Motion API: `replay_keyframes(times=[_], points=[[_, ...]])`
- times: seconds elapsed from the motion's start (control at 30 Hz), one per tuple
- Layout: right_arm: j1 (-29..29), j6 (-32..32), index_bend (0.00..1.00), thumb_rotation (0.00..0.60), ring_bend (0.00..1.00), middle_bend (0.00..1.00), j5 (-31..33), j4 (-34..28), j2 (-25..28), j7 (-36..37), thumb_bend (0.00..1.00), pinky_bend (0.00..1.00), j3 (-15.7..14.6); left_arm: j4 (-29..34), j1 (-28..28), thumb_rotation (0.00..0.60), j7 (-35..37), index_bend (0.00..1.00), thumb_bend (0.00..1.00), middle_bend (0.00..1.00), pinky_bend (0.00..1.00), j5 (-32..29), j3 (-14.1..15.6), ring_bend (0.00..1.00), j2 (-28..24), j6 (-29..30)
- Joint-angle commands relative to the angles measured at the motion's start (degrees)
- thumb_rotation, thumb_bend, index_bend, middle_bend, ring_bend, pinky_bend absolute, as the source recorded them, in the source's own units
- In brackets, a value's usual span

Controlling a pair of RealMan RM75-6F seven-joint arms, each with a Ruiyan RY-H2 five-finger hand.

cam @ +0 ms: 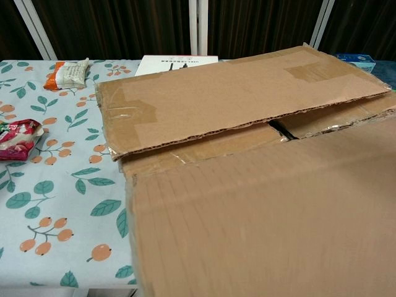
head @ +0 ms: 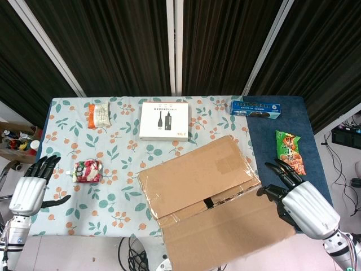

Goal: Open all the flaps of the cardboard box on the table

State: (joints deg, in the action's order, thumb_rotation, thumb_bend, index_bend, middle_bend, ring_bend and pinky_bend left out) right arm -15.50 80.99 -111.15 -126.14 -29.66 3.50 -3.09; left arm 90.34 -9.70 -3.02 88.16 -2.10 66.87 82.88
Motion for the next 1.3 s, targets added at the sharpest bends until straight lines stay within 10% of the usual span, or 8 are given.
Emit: replay_keyframes(times=[0.03,0.17,0.33,0.53,1.3], points=[[0.2,0.9,0.31,0.600,0.07,0.45,1.3,1.3,-2.7,-1.4,0.99,0.00,1.5,0.2,0.0,0.450,-0.1,0.08,0.04,0.09,0.18,0.3,0.1,0.07,-0.2,0.2],[-1.4,-1.7,0.11,0.600,0.00,0.19,5.2,1.7,-6.5,-9.5,0.93,0.00,4.8,0.4,0.2,0.448,-0.2,0.08,0.04,0.09,0.18,0.3,0.3,0.07,-0.3,0.4],[-5.8,-10.7,0.00,0.600,0.00,0.00,13.8,-0.4,-9.5,-19.4,0.44,0.00,8.0,0.4,0.5,0.448,0.0,0.08,0.04,0.09,0.18,0.5,0.4,0.07,-0.2,0.7],[-11.0,-19.2,0.00,0.600,0.00,0.00,24.9,-4.1,-12.1,-32.9,0.02,0.00,10.8,-0.1,0.9,0.448,0.5,0.08,0.04,0.09,0.18,0.4,0.5,0.07,-0.1,1.1],[-16.2,-21.9,0.00,0.600,0.00,0.00,35.5,-1.9,-22.5,-41.8,0.00,0.00,10.5,-2.8,1.0,0.447,2.8,0.08,0.04,0.09,0.18,0.2,0.6,0.07,0.8,0.8]])
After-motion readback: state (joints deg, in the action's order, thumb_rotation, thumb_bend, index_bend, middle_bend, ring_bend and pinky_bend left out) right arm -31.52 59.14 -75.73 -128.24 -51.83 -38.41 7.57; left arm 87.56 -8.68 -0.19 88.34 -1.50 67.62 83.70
